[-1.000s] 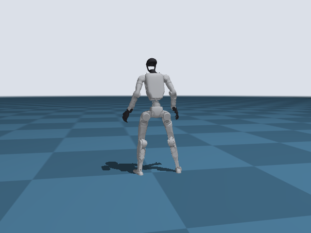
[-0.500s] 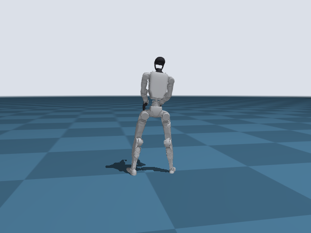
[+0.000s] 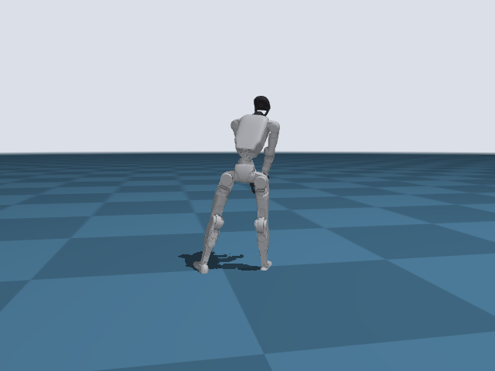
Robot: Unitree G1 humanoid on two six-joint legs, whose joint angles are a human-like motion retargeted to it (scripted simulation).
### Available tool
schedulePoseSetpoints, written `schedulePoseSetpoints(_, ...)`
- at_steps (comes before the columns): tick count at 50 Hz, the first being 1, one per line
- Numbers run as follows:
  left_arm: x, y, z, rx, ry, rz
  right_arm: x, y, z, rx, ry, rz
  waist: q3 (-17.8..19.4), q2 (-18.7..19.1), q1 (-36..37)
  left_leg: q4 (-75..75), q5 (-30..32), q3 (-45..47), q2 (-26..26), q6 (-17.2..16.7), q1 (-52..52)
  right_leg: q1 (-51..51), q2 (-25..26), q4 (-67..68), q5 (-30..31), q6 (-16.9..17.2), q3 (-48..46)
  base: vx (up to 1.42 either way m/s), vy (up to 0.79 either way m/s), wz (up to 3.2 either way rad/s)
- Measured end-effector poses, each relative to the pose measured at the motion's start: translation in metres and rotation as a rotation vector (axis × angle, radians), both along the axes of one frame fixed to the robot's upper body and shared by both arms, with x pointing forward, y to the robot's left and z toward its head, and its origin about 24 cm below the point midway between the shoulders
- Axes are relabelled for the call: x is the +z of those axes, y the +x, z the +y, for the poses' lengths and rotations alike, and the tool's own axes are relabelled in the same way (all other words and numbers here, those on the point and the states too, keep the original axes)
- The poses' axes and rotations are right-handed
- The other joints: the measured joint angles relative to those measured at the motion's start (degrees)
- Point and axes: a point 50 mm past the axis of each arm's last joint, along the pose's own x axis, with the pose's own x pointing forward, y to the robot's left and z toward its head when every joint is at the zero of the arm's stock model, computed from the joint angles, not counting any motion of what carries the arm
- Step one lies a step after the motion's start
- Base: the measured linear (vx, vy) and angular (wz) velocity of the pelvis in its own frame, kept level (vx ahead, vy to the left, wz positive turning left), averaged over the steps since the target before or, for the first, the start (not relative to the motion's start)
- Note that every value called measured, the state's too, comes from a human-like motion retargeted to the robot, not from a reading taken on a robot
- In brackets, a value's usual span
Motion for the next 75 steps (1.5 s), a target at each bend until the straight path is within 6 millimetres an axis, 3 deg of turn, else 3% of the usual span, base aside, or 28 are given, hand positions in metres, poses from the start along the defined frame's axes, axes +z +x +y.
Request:
schedulePoseSetpoints(7, 0.001, 0.001, 0.000, -0.046, 0.049, -0.072, 0.001, -0.001, 0.000, -0.074, -0.019, -0.049, -0.3, 0.3, -0.8, -0.1, 0.5, 0.4, 0.4, -0.1, 0.0, 0.1, 0.4, 0.0, 0.7, 0.6, -0.9, 0.05, -0.08, 0.08)
schedulePoseSetpoints(15, -0.014, -0.007, 0.020, 0.024, 0.077, -0.020, -0.007, -0.011, 0.016, -0.009, -0.002, -0.007, -3.2, 7.2, 1.8, -0.7, 0.8, 0.9, 0.5, -0.3, 0.8, 1.4, 0.5, 0.0, 0.3, -0.4, -2.1, 0.07, -0.01, 0.20)
schedulePoseSetpoints(17, -0.017, -0.008, 0.023, 0.020, 0.057, -0.025, -0.005, -0.010, 0.018, 0.014, -0.048, -0.038, -4.5, 6.8, 3.0, -0.4, 0.1, 1.7, -0.9, -0.7, 1.4, -0.8, -1.5, 5.8, -3.3, 6.8, -2.5, 0.08, 0.04, -0.10)
schedulePoseSetpoints(20, -0.018, -0.007, 0.027, 0.038, 0.032, -0.031, -0.002, -0.010, 0.021, 0.035, -0.107, -0.064, -6.4, 7.1, 3.7, -0.5, -0.1, 2.6, -1.0, -0.5, 1.8, -1.7, -1.5, 7.3, -4.2, 7.2, -1.7, 0.05, 0.03, -0.19)
schedulePoseSetpoints(26, -0.004, 0.004, 0.020, 0.006, -0.024, -0.080, 0.012, 0.003, 0.014, 0.023, -0.170, -0.111, -8.5, 3.9, 1.9, -0.7, -0.3, 4.6, -0.9, -0.2, 2.9, -2.2, -1.1, 7.5, -3.9, 7.5, 0.0, 0.03, 0.02, -0.27)
schedulePoseSetpoints(32, 0.029, 0.025, 0.002, -0.053, -0.068, -0.190, 0.042, 0.026, 0.001, -0.002, -0.222, -0.225, -8.4, -2.0, -2.6, -1.1, -0.4, 6.1, -1.0, -0.7, 4.4, -1.4, -0.7, 6.3, -3.0, 7.6, 1.1, 0.00, 0.01, -0.18)
schedulePoseSetpoints(35, 0.048, 0.035, -0.006, -0.064, -0.084, -0.250, 0.059, 0.037, -0.004, -0.011, -0.242, -0.286, -7.8, -4.6, -5.2, -1.2, -0.4, 6.5, -0.4, -0.5, 4.8, 0.1, 0.2, 3.1, -0.9, 5.2, 1.7, 0.00, 0.00, 0.00)
schedulePoseSetpoints(37, 0.059, 0.041, -0.008, -0.056, -0.086, -0.282, 0.068, 0.042, -0.005, -0.013, -0.249, -0.314, -7.2, -5.4, -7.0, -1.2, -0.1, 6.6, 0.7, -0.2, 4.9, 1.5, 1.5, 0.0, 0.9, -0.1, 2.3, 0.00, 0.00, 0.00)
schedulePoseSetpoints(43, 0.078, 0.051, -0.009, -0.084, -0.025, -0.365, 0.083, 0.050, -0.004, -0.025, -0.225, -0.375, -6.0, -8.4, -9.2, -1.5, -0.1, 6.5, 0.6, -0.2, 5.4, 2.0, 1.4, 0.0, 1.0, 0.4, 1.9, 0.00, 0.00, 0.00)
schedulePoseSetpoints(49, 0.068, 0.048, -0.001, -0.106, 0.027, -0.355, 0.074, 0.044, 0.003, -0.029, -0.187, -0.341, -3.7, -6.3, -6.2, -2.3, 0.1, 5.2, 0.4, -0.3, 5.1, 2.3, 1.2, 0.0, 1.0, 0.8, 0.8, -0.03, 0.01, 0.13)
schedulePoseSetpoints(57, 0.032, 0.034, 0.024, -0.060, 0.065, -0.219, 0.044, 0.023, 0.022, -0.008, -0.146, -0.215, -1.0, 2.8, 2.9, -3.1, 0.5, 4.0, 0.5, -0.1, 4.3, 2.1, 1.3, 0.0, 1.1, -0.2, 0.0, -0.01, 0.00, 0.05)
schedulePoseSetpoints(63, 0.016, 0.024, 0.032, -0.090, 0.091, -0.161, 0.028, 0.010, 0.027, -0.043, -0.104, -0.145, -1.5, 7.4, 7.7, -3.3, 0.8, 3.5, 0.5, -0.1, 3.4, 1.5, 1.2, 0.0, 1.0, 0.1, -0.6, 0.00, 0.00, 0.00)
schedulePoseSetpoints(68, 0.010, 0.019, 0.030, -0.101, 0.079, -0.150, 0.023, 0.006, 0.024, -0.061, -0.112, -0.133, -3.3, 6.4, 6.5, -3.2, 0.9, 3.0, 0.8, -0.3, 2.9, 1.5, 1.4, 0.0, 0.6, 0.1, -1.3, 0.00, 0.00, 0.00)
schedulePoseSetpoints(75, 0.020, 0.021, 0.009, -0.112, 0.046, -0.187, 0.028, 0.015, 0.004, -0.091, -0.155, -0.178, -6.6, -0.4, -0.6, -2.3, 0.4, 3.1, 1.0, -0.4, 3.2, 2.2, 1.3, 0.0, 0.0, 1.0, -1.6, 0.00, 0.00, 0.00)
